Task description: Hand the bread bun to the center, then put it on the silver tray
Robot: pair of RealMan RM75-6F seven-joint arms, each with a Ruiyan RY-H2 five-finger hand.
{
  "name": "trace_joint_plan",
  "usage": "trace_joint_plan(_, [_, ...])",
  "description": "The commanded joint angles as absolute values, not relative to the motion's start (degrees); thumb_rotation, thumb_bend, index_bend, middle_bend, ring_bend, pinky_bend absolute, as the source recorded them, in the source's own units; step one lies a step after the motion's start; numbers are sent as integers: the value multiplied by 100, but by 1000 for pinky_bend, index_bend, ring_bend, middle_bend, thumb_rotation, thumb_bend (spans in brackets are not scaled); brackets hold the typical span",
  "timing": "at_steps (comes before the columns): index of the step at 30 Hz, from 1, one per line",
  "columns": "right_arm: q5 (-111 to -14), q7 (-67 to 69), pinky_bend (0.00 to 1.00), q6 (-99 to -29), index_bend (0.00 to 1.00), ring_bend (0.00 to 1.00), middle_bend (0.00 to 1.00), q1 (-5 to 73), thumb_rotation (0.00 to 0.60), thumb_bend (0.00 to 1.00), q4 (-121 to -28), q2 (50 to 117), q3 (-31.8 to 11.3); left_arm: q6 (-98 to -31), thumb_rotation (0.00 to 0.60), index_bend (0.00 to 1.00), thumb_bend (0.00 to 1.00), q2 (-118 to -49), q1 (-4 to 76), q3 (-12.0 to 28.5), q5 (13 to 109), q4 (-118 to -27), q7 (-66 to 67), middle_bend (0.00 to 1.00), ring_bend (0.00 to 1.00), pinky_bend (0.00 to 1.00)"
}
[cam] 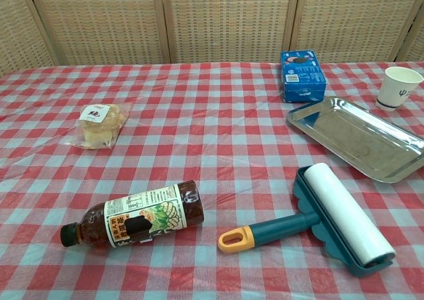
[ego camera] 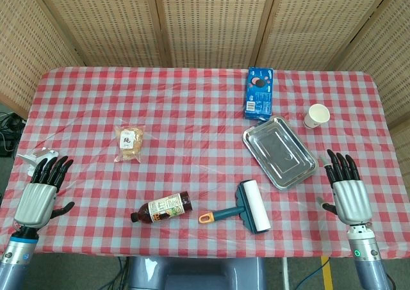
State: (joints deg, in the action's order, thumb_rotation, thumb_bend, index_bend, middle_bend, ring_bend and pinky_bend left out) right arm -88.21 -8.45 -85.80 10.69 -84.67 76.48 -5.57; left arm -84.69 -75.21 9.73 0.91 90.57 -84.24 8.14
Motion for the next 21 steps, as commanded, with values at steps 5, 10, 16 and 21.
trace_joint_plan(5, [-8796, -863, 0, -8549, 0, 0, 0, 1072, 600, 98, -8472, 7655, -558, -8442, 600, 0, 84, -7530, 983, 98, 9039, -8403, 773, 0, 0, 0])
trace_joint_plan(10, [-8797, -856, 0, -8541, 0, 0, 0, 1070, 600, 97, -8478, 7655, -550, -8476, 600, 0, 86, -7521, 977, 95, 9067, -8421, 759, 0, 0, 0])
trace_joint_plan(16, [-8766, -848, 0, -8540, 0, 0, 0, 1069, 600, 97, -8458, 7658, -572, -8456, 600, 0, 86, -7510, 991, 78, 9096, -8424, 671, 0, 0, 0])
trace_joint_plan(21, [-8749, -821, 0, -8516, 0, 0, 0, 1074, 600, 97, -8441, 7655, -575, -8407, 600, 0, 86, -7511, 1014, 85, 9076, -8428, 689, 0, 0, 0])
